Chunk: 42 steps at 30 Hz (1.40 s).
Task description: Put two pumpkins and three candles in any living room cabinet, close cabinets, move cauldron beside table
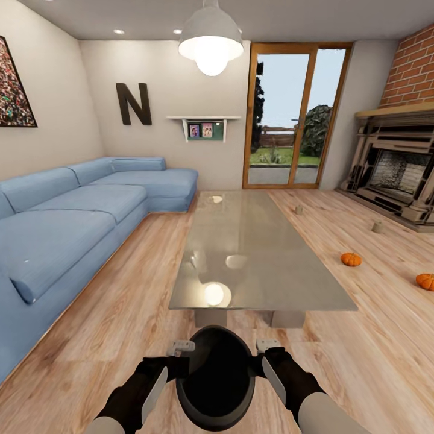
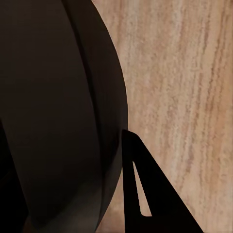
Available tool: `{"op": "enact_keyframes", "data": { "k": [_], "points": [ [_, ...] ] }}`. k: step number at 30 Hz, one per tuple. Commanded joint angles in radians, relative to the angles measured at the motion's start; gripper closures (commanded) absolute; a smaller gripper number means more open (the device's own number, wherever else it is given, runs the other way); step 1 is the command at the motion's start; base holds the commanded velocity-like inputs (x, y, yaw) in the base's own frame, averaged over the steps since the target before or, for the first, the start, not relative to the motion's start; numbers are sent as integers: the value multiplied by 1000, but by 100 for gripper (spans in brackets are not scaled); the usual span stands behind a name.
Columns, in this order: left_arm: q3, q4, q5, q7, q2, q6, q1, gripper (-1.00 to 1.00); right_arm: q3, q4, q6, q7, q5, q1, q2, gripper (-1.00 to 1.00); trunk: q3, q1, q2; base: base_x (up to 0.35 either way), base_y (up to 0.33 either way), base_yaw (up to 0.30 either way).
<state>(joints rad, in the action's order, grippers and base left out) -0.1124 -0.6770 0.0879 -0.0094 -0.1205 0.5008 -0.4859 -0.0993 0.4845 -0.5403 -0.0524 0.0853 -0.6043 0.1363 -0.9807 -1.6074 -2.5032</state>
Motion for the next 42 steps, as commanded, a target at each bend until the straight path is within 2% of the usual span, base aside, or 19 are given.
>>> {"op": "enact_keyframes", "data": {
  "k": [1, 39, 42],
  "points": [
    [-10, -6, 20, 3, 1, -24, -1, 100, -14, -1, -11, -7, 11, 0, -1, 100, -1, 0, -1, 26, 0, 0],
    [-10, -6, 19, 3, 1, -24, 0, 100, -15, -1, -11, -6, 11, 0, -1, 100, -1, 0, -1, 41, 0, 0],
    [-10, -6, 19, 3, 1, -24, 0, 100, -14, -1, -11, -6, 11, 0, -1, 100, -9, -1, -1, 0, 0, 0]
  ]
}}
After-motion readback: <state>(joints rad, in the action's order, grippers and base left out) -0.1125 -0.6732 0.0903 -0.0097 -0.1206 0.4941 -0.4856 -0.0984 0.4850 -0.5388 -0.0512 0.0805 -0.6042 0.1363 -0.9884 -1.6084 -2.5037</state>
